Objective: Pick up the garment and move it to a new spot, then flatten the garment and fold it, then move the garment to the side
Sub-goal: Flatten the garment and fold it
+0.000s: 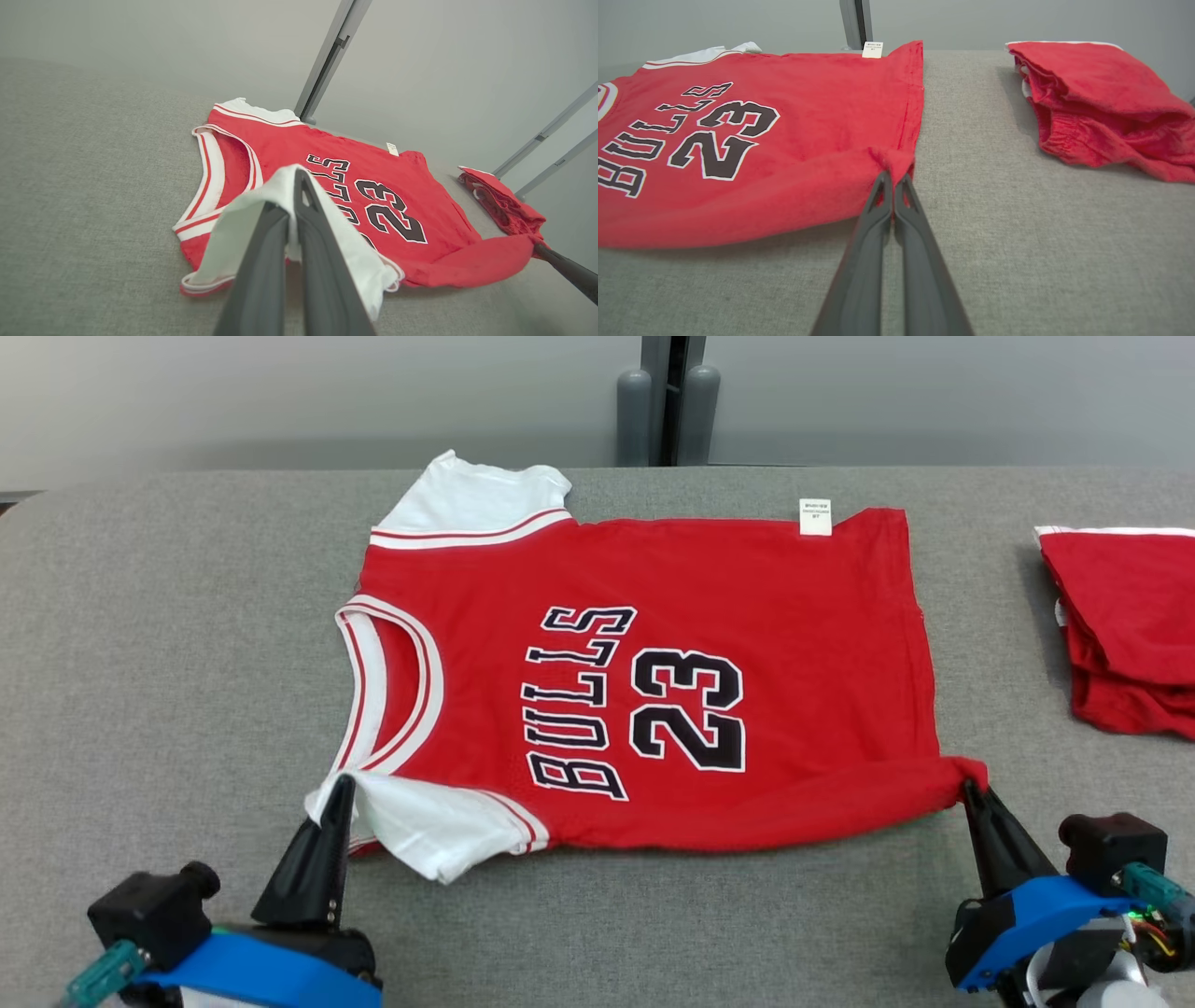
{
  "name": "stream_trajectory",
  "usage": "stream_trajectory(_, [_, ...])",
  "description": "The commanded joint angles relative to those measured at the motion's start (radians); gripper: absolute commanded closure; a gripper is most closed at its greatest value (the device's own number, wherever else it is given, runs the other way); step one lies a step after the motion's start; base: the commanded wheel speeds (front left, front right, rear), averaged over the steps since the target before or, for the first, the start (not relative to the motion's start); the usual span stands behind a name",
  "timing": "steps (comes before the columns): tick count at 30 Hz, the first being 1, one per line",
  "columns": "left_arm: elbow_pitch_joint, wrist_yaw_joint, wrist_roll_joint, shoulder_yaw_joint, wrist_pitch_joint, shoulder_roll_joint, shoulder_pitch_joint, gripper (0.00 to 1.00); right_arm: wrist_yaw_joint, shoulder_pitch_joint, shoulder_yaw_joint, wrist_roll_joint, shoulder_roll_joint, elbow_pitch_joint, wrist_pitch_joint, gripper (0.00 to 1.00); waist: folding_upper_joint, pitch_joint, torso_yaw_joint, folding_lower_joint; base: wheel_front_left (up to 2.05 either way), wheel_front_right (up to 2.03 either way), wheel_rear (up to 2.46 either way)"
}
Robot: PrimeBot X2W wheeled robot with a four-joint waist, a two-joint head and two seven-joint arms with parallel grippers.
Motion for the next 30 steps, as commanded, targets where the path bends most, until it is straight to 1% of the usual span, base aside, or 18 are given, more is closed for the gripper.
stream_trajectory(1, [0.019, -0.007, 0.015, -0.002, -0.011, -0.007, -0.053, 1.0, 0.0, -0.032, -0.004, -0.005, -0.001, 0.011, 0.006, 1.0, -0.0001, 0.012, 0.003, 0.0, 0.0, 0.0, 0.0])
stream_trajectory(5, [0.079, -0.018, 0.04, -0.009, -0.028, -0.034, -0.162, 1.0, 0.0, -0.092, -0.018, -0.017, -0.001, 0.022, -0.002, 1.0, -0.0001, 0.044, 0.004, 0.0, 0.0, 0.0, 0.0])
stream_trajectory(12, [0.26, -0.049, 0.092, -0.035, -0.055, -0.088, -0.386, 1.0, 0.0, -0.233, -0.044, -0.105, -0.001, 0.071, 0.006, 1.0, -0.0001, 0.111, 0.006, 0.0, 0.0, 0.0, 0.0])
stream_trajectory(16, [0.371, -0.07, 0.109, -0.048, -0.068, -0.11, -0.471, 1.0, 0.0, -0.292, -0.044, -0.124, -0.001, 0.11, 0.012, 1.0, -0.0001, 0.136, 0.009, 0.0, 0.0, 0.0, 0.0])
stream_trajectory(21, [0.481, -0.08, 0.129, -0.06, -0.089, -0.126, -0.528, 1.0, 0.0, -0.33, -0.043, -0.145, -0.001, 0.16, 0.014, 1.0, -0.0001, 0.147, 0.009, 0.0, 0.0, 0.0, 0.0])
stream_trajectory(22, [0.499, -0.077, 0.126, -0.059, -0.092, -0.132, -0.534, 1.0, 0.0, -0.338, -0.043, -0.142, -0.002, 0.166, 0.006, 0.79, -0.0001, 0.148, 0.009, 0.0, 0.0, 0.0, 0.0])
stream_trajectory(23, [0.499, -0.077, 0.126, -0.059, -0.092, -0.132, -0.534, 1.0, 0.0, -0.338, -0.043, -0.142, -0.002, 0.166, 0.006, 0.79, -0.0001, 0.148, 0.009, 0.0, 0.0, 0.0, 0.0])
stream_trajectory(24, [0.512, -0.073, 0.128, -0.058, -0.099, -0.136, -0.539, 1.0, 0.0, -0.343, -0.042, -0.142, -0.002, 0.173, 0.001, 0.48, -0.0001, 0.147, 0.009, 0.0, 0.0, 0.0, 0.0])
stream_trajectory(25, [0.523, -0.067, 0.133, -0.054, -0.108, -0.14, -0.545, 0.59, 0.0, -0.346, -0.04, -0.146, -0.001, 0.179, -0.009, 0.0, -0.0001, 0.147, 0.01, 0.0, 0.0, 0.0, 0.0])
stream_trajectory(26, [0.533, -0.065, 0.137, -0.052, -0.116, -0.144, -0.548, 0.0, 0.0, -0.351, -0.037, -0.143, -0.001, 0.182, -0.025, 0.0, -0.0001, 0.145, 0.01, 0.0, 0.0, 0.0, 0.0])
stream_trajectory(30, [0.555, -0.064, 0.137, -0.037, -0.144, -0.16, -0.542, 0.0, 0.0, -0.354, -0.04, -0.136, -0.001, 0.202, -0.072, 0.0, -0.0001, 0.132, 0.013, 0.0, 0.0, 0.0, 0.0])
